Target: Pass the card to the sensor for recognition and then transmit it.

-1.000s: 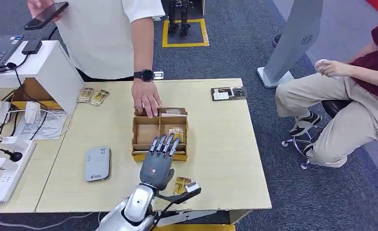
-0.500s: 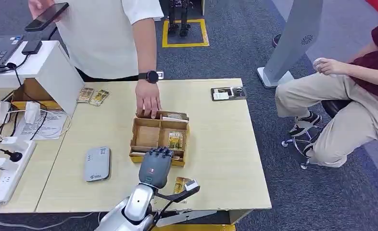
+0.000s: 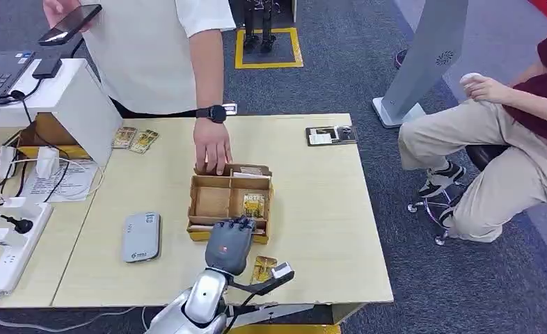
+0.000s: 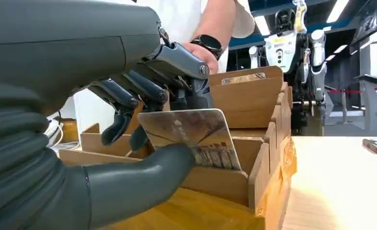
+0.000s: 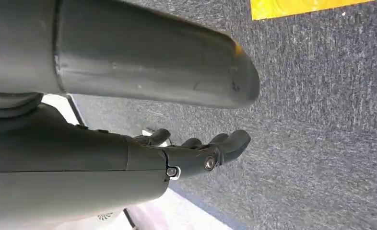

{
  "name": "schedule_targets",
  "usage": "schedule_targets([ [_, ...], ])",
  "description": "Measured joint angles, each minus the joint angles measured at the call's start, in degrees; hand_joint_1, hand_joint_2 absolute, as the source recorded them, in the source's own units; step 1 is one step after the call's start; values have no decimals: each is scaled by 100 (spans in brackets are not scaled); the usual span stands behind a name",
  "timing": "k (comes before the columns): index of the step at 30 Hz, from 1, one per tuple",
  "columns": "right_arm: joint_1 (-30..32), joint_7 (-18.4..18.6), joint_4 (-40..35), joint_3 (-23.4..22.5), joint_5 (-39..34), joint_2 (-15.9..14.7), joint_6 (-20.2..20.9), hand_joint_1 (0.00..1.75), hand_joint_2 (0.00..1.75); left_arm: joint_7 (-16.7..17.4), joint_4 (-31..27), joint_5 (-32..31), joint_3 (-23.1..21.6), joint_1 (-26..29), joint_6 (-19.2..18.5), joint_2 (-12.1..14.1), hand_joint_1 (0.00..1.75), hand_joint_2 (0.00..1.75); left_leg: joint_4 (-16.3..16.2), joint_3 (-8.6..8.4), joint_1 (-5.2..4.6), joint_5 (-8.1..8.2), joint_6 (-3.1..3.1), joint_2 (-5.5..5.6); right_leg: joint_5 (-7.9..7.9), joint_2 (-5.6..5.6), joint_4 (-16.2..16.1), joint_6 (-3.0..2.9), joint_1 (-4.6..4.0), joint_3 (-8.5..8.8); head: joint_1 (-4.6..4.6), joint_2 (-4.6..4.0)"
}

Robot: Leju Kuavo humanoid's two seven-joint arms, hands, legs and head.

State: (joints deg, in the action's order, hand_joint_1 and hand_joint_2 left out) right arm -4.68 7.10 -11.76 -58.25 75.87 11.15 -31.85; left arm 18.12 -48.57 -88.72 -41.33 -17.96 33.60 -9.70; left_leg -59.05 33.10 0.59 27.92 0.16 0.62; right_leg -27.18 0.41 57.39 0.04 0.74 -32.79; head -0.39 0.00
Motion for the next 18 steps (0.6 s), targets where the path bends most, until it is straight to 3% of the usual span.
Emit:
schedule_targets([
  [4, 1, 2, 0, 0, -24, 15, -18, 0, 0, -26, -2, 0, 0, 67, 264, 0, 175, 175, 0, 0, 0, 0, 0, 0, 0, 0, 0, 0, -1, 0, 0, 0],
  [8, 1, 4, 0, -2, -48, 15, -50, 0, 0, -453, -116, 230, 109, 128, 544, 33, 175, 175, 0, 0, 1, -1, -1, 0, 0, 0, 0, 0, -1, -1, 0, 0],
  [18, 3, 4, 0, -2, -129, 17, -146, 0, 0, -951, -956, 765, 466, 349, 579, 79, 175, 175, 0, 1, 1, -1, -1, 0, 0, 0, 0, 0, -1, -2, 0, 0],
])
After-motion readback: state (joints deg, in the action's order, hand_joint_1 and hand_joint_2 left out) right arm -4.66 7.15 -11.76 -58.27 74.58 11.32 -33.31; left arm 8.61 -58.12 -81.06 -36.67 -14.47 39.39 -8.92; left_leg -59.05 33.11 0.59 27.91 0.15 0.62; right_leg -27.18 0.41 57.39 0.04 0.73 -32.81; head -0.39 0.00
